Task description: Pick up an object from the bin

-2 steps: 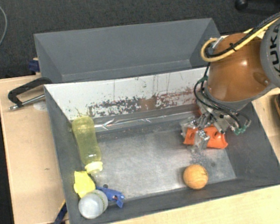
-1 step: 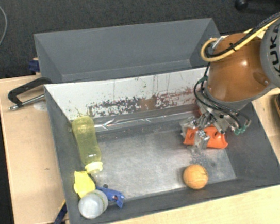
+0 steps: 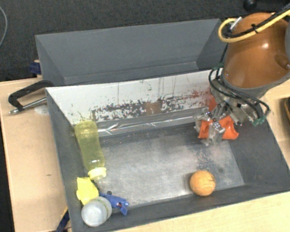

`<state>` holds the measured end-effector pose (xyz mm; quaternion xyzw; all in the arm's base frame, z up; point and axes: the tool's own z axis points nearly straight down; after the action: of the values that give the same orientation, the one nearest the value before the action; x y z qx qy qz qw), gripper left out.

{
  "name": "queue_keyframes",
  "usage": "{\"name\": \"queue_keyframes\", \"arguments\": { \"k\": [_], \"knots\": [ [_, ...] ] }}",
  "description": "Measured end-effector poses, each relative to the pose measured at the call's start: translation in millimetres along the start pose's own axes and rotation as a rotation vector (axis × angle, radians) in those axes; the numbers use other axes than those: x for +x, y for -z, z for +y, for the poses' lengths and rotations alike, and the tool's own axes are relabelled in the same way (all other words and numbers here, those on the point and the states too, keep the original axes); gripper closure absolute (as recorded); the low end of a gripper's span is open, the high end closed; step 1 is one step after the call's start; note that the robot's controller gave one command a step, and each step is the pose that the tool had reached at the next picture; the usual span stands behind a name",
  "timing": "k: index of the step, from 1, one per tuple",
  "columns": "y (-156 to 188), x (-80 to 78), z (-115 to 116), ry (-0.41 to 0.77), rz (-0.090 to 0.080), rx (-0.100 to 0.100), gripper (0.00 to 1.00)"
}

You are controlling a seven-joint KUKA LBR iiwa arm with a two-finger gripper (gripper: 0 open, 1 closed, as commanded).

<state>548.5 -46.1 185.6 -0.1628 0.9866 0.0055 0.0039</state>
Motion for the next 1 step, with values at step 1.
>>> {"name": "queue_keyframes", "arguments": {
  "k": [1],
  "knots": [
    [-4.8, -17.0, 0.6, -0.011, -0.019, 0.008, 1.0]
  ]
}}
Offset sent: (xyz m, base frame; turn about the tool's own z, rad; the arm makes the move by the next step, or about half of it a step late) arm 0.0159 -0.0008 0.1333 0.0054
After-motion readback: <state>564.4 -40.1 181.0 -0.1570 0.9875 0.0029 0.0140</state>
